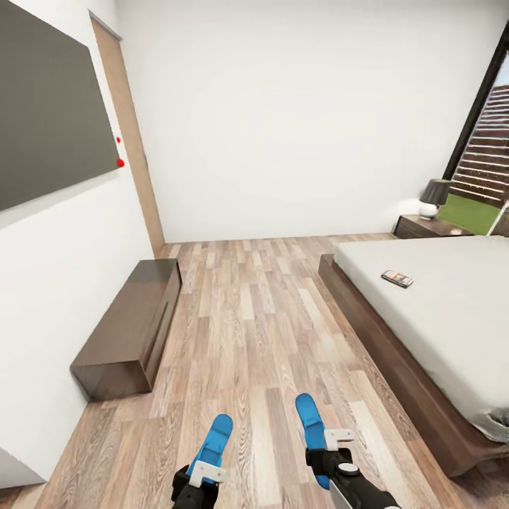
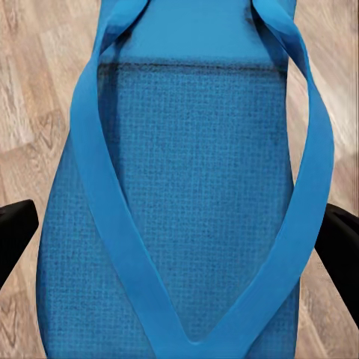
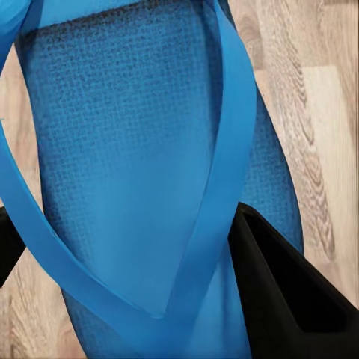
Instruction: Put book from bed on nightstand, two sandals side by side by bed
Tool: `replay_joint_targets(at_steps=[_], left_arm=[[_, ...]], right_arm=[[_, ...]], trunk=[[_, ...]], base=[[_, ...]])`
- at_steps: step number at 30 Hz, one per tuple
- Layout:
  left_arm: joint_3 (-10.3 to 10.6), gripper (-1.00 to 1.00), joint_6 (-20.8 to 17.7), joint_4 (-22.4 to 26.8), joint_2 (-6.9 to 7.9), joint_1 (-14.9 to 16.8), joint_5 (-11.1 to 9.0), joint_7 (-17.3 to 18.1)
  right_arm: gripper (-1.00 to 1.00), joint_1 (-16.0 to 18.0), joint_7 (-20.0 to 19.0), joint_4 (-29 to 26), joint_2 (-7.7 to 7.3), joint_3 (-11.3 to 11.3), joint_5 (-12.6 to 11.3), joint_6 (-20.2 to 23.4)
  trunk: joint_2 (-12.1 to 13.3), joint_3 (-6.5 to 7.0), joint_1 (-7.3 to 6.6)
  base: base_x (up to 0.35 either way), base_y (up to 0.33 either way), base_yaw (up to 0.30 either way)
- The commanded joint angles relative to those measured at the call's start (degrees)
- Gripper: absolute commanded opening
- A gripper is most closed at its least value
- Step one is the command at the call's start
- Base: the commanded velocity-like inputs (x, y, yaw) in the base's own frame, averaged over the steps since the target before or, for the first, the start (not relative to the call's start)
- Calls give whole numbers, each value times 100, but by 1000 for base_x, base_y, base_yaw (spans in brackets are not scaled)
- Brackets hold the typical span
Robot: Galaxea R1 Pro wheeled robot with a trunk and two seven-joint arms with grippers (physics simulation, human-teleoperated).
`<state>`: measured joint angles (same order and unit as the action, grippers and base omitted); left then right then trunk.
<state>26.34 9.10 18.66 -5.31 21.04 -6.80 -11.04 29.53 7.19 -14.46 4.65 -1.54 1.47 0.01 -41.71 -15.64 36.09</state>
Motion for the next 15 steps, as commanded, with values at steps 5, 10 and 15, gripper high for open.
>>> replay_joint_targets(at_steps=[5,10,15], left_arm=[[54,-100,22,-2,4,5,-51,-38],[55,-100,22,-2,3,5,-46,-38],[56,-100,22,-2,2,5,-42,-38]], right_arm=[[-100,3,29,3,1,-14,-4,-2],[-100,3,29,4,1,-14,-5,-3],[-100,4,29,5,1,-15,-3,-1]], trunk=[[-6,10,1],[-6,27,1],[-6,45,1]], base=[[0,0,-285],[0,0,-284],[0,0,-284]])
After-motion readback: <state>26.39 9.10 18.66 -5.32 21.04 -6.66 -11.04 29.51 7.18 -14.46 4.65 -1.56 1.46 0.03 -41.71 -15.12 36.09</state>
